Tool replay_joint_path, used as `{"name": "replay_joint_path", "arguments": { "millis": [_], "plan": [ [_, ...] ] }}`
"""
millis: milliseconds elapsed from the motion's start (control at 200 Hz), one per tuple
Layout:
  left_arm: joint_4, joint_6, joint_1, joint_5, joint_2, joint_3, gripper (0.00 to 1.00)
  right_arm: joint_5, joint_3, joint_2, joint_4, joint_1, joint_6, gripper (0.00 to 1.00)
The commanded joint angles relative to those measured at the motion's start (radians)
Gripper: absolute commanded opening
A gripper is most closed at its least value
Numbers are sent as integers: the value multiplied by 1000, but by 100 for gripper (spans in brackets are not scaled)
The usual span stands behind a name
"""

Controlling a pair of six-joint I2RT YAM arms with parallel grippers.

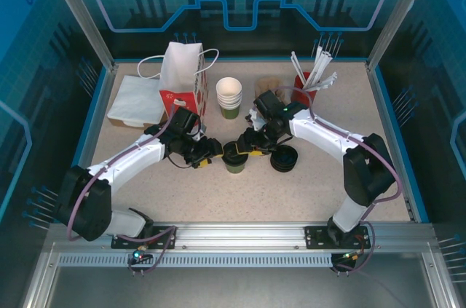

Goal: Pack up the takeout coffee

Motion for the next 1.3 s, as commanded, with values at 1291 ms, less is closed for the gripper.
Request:
{"name": "replay_joint_path", "arguments": {
  "millis": [1291],
  "plan": [
    [-32, 53, 6, -5, 64, -29, 49, 98, 56, 56, -170, 2, -68, 42]
  ]
}}
